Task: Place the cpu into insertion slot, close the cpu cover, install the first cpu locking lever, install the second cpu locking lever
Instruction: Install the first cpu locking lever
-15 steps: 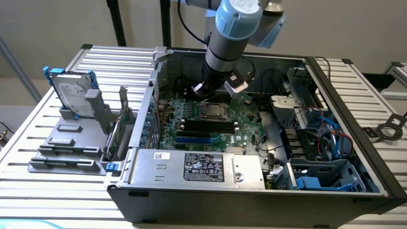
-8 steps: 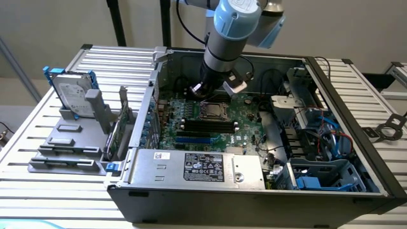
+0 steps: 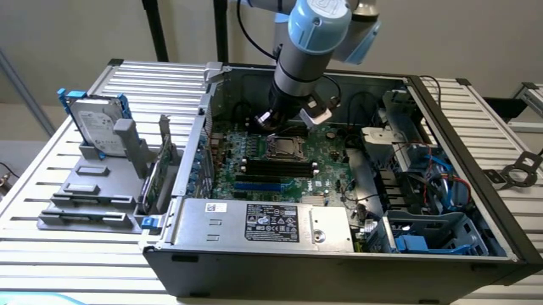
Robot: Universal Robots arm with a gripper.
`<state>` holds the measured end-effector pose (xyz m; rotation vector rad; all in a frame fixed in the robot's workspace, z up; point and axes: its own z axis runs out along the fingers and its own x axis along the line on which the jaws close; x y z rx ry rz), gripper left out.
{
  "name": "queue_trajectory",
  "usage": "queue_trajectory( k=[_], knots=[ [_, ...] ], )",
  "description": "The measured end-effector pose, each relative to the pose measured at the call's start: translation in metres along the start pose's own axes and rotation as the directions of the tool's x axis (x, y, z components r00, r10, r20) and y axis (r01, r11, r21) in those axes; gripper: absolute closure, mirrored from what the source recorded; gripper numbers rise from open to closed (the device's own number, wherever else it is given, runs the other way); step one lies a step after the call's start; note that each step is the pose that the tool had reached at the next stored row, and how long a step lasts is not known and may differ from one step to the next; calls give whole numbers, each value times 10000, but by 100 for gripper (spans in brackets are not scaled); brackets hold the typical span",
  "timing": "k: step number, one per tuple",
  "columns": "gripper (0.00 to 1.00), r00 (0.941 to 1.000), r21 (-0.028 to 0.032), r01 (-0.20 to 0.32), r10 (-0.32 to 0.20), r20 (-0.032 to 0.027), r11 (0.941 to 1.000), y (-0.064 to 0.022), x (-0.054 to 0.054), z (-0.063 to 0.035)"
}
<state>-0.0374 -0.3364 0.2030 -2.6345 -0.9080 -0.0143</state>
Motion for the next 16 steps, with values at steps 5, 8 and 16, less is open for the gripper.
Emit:
queue_trajectory(
  k=[5,8,16],
  knots=[
    [89,10000,1,14,-14,6,10000,34,33,17],
    [89,10000,1,19,-19,7,10000,57,56,28],
    [89,10000,-15,26,-26,24,10000,103,101,52]
  ],
)
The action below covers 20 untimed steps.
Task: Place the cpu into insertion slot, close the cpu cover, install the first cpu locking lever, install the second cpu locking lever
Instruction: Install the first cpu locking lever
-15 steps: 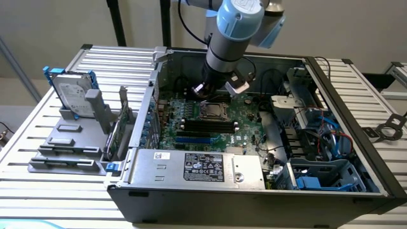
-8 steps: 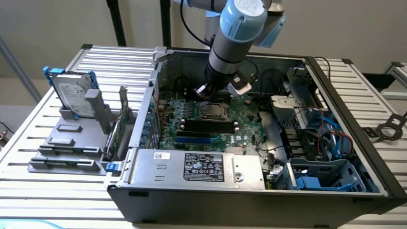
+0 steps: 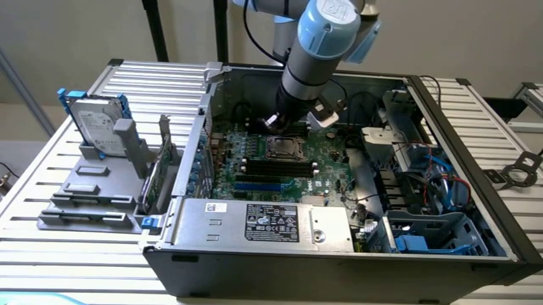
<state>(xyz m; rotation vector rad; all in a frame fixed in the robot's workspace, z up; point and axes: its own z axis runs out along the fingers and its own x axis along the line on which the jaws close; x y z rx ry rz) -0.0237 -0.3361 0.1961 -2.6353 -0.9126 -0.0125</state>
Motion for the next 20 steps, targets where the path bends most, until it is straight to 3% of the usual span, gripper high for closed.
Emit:
queue_trajectory(
  k=[13,20],
  knots=[
    [89,9999,-140,-14,15,107,9999,61,73,3],
    [89,9999,-144,15,-13,122,9999,3,22,-32]
  ],
)
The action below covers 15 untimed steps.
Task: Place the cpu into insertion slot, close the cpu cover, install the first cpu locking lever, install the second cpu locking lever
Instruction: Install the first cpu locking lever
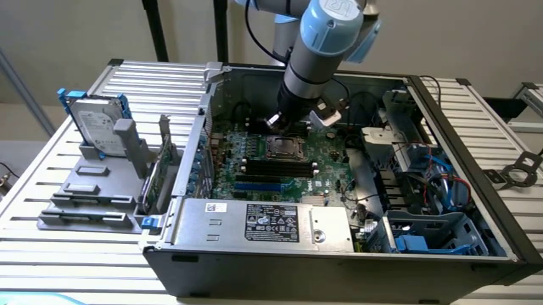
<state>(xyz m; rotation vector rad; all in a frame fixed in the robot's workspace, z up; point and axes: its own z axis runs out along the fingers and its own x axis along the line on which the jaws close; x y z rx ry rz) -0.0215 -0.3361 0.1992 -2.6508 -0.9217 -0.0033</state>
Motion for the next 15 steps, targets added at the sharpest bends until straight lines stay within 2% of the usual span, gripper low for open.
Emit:
queue_trajectory(
  k=[4,9,15],
  knots=[
    [89,10000,3,27,-27,7,10000,-71,-73,-24],
    [89,10000,3,28,-28,8,10000,-134,-49,-2],
    [89,10000,2,43,-43,18,10000,-141,-45,0]
  ],
)
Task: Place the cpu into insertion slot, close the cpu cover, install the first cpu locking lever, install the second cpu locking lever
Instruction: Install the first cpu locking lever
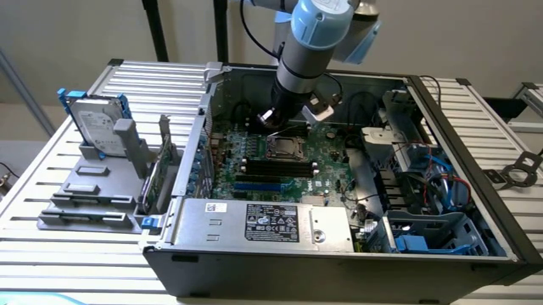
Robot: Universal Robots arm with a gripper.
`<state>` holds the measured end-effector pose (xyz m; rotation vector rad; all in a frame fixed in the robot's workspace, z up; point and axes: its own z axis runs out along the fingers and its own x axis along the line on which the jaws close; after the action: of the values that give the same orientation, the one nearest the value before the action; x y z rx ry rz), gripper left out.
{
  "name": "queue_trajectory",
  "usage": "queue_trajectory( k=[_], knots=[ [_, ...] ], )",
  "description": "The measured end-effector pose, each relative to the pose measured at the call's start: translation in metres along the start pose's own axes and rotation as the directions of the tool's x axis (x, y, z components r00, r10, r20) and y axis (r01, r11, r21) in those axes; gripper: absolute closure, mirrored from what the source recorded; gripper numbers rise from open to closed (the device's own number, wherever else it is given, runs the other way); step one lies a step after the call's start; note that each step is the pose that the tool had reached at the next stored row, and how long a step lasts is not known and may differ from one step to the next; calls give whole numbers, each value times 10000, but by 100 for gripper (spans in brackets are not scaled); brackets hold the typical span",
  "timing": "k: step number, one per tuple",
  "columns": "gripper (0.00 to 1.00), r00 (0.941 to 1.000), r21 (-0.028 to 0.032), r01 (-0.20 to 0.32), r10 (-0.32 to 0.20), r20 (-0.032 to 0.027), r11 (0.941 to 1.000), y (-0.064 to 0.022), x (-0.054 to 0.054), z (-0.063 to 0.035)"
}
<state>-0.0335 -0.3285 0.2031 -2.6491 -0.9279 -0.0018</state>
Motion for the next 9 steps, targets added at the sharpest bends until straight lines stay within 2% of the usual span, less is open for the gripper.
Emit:
queue_trajectory(
  k=[4,9],
  knots=[
    [89,10000,7,-8,8,32,10000,-8,2,-33],
    [89,10000,8,-8,8,34,10000,-31,-25,-36]
  ],
)
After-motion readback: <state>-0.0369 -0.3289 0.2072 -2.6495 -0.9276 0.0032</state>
